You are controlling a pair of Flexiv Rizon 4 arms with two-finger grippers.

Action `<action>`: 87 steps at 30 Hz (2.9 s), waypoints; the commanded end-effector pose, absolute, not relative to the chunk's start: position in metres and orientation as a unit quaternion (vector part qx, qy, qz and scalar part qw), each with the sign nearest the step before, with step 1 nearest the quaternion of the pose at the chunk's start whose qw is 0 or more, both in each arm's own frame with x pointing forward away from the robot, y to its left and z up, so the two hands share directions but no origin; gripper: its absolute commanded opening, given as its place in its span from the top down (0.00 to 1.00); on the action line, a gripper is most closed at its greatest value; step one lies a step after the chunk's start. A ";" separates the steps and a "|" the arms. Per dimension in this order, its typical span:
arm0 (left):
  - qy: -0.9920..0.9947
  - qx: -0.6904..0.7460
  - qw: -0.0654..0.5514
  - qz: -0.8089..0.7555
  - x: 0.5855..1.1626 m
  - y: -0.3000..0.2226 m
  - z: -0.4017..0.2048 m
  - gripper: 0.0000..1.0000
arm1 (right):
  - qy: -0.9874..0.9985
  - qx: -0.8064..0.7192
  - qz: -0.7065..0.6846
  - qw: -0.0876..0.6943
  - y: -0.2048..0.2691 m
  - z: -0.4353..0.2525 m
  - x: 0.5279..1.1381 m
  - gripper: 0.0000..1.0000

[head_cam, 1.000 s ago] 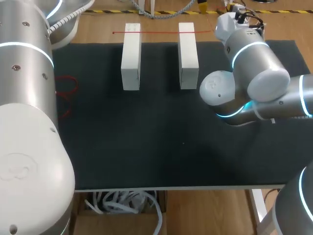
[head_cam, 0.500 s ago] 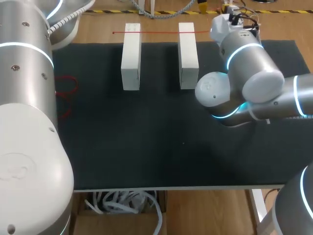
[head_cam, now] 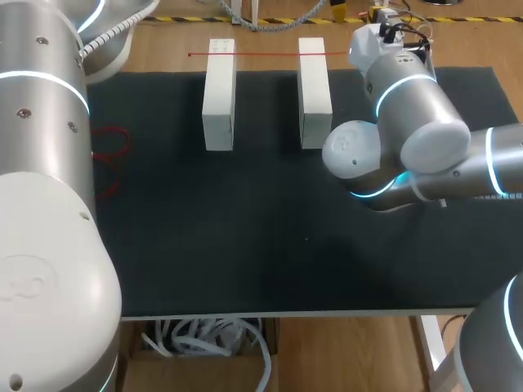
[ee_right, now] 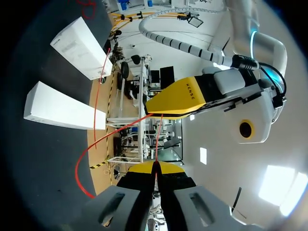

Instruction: Grab the tape and strap the tape.

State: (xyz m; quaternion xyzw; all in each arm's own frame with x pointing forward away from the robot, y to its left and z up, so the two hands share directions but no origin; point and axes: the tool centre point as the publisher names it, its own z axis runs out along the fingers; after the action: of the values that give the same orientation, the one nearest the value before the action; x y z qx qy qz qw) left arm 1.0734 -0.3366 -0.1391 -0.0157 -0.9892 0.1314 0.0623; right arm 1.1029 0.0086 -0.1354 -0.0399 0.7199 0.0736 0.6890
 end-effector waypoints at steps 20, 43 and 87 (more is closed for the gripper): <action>-0.990 -0.015 0.064 0.128 1.074 -0.337 -0.137 1.00 | 0.713 -0.046 0.059 0.697 0.008 -0.133 1.101 1.00; -0.990 -0.015 0.064 0.128 1.074 -0.337 -0.137 1.00 | 0.702 -0.048 0.046 0.709 0.011 -0.130 1.102 1.00; -0.990 -0.015 0.064 0.128 1.074 -0.337 -0.137 1.00 | 0.703 -0.051 0.033 0.709 0.014 -0.138 1.100 1.00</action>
State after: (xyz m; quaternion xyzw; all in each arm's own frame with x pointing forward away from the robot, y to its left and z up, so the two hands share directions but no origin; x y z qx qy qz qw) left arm 1.0732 -0.3363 -0.1391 -0.0157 -0.9892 0.1317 0.0621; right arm 1.1008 0.0118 -0.1389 -0.0515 0.7007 0.0359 0.7107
